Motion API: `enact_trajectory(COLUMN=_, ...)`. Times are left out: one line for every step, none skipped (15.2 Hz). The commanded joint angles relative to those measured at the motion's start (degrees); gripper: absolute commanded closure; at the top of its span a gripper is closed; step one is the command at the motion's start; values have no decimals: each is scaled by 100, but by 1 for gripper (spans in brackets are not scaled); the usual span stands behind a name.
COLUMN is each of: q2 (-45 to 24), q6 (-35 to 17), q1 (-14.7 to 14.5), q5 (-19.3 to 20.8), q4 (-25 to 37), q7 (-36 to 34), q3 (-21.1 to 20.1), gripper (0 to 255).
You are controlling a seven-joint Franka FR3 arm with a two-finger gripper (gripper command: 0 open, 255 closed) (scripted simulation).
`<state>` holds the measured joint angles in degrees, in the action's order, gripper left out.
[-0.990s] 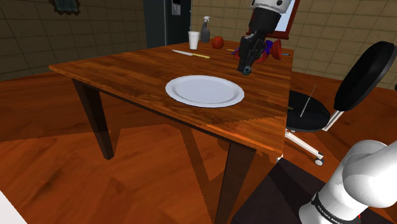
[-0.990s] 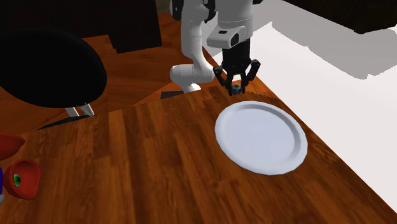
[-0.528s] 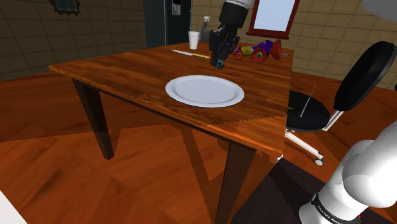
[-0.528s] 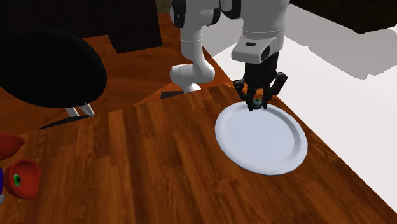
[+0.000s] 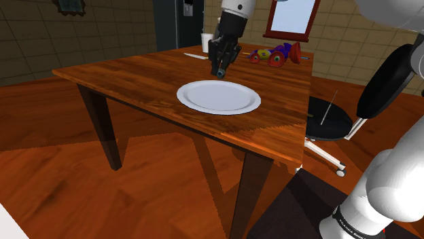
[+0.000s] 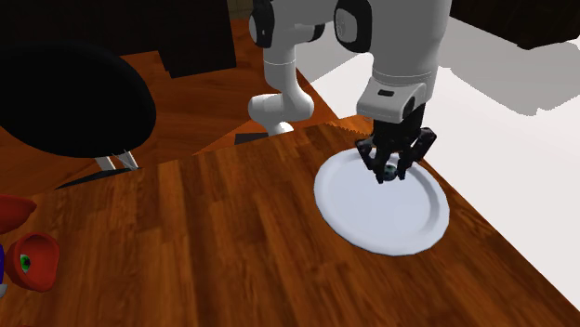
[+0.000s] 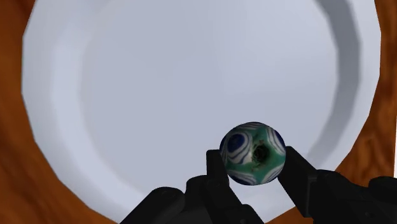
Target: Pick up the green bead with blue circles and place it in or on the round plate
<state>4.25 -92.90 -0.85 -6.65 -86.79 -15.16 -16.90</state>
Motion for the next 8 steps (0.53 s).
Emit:
enact_trajectory(q2=63, q6=-184, q1=1, q5=-20, q4=-244, q7=24, q3=3, gripper=255)
enact_trajectory(q2=95, q6=-268, q1=2, q5=-31, q4=-360, q7=38, q3=6, gripper=255)
enact_trajectory(q2=125, q6=-351, q1=2, q5=-41, q4=-472, q7=52, q3=9, gripper=255)
enact_trajectory(q2=154, q6=-433, q1=3, q5=-50, q4=-583, q7=65, q3=11, gripper=255)
enact_trajectory(q2=180, q6=-515, q1=3, q5=-60, q4=-691, q7=78, q3=13, gripper=255)
enact_trajectory(q2=205, q6=-596, q1=3, q5=-69, q4=-797, q7=90, q3=14, gripper=255)
enact_trajectory(q2=228, q6=-677, q1=3, q5=-77, q4=-900, q7=102, q3=15, gripper=255)
enact_trajectory(q2=250, q6=-757, q1=2, q5=-85, q4=-1002, q7=114, q3=16, gripper=255)
